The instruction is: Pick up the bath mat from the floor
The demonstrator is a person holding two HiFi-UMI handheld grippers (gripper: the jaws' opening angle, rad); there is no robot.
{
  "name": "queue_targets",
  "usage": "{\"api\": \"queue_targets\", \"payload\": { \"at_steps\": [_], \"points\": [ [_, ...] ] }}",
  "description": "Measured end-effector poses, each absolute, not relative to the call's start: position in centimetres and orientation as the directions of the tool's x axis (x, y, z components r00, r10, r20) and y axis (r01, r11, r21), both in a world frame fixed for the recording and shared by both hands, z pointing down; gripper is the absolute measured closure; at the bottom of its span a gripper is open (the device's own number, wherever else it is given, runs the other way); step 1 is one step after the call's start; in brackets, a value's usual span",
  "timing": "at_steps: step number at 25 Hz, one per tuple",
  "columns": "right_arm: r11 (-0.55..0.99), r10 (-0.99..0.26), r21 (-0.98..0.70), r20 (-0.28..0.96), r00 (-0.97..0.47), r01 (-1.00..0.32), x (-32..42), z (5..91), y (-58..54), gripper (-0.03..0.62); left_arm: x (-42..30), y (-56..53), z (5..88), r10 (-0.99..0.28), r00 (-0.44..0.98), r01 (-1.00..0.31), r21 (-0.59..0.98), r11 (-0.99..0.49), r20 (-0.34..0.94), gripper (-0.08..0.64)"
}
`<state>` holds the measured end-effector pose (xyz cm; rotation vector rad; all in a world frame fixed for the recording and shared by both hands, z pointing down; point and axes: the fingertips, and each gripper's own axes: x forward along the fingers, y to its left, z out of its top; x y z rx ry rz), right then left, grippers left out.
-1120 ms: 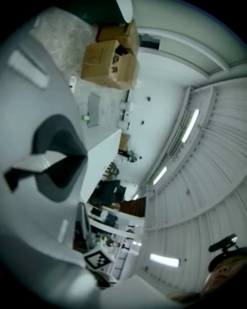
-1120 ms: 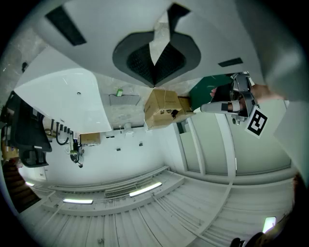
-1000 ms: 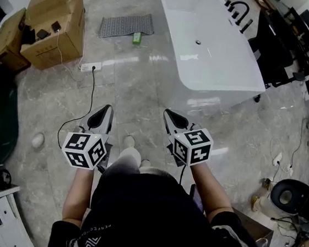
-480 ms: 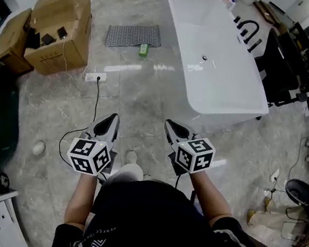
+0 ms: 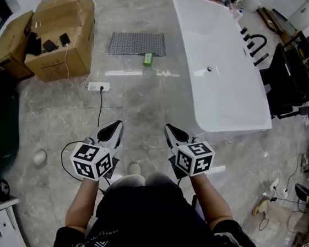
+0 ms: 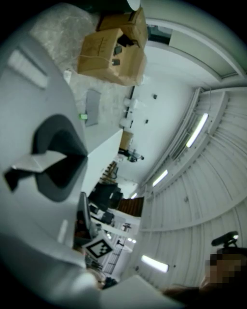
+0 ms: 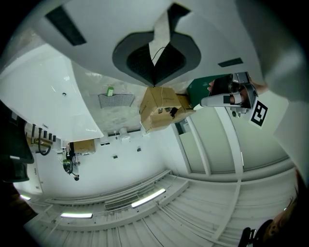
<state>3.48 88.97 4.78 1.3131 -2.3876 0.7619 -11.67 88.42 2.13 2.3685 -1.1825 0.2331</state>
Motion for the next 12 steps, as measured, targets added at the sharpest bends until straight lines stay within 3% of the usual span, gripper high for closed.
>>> {"api": "queue_targets", "payload": {
  "at_steps": [12],
  "points": [
    [0.443, -0.663, -0.278, 0.538, -0.520, -0.852, 3.1, 6.0, 81.0, 0.598, -12.4, 81.1, 3.3, -0.716, 0.603, -0.791, 0.382, -0.478, 0.352, 0.555]
  ]
}}
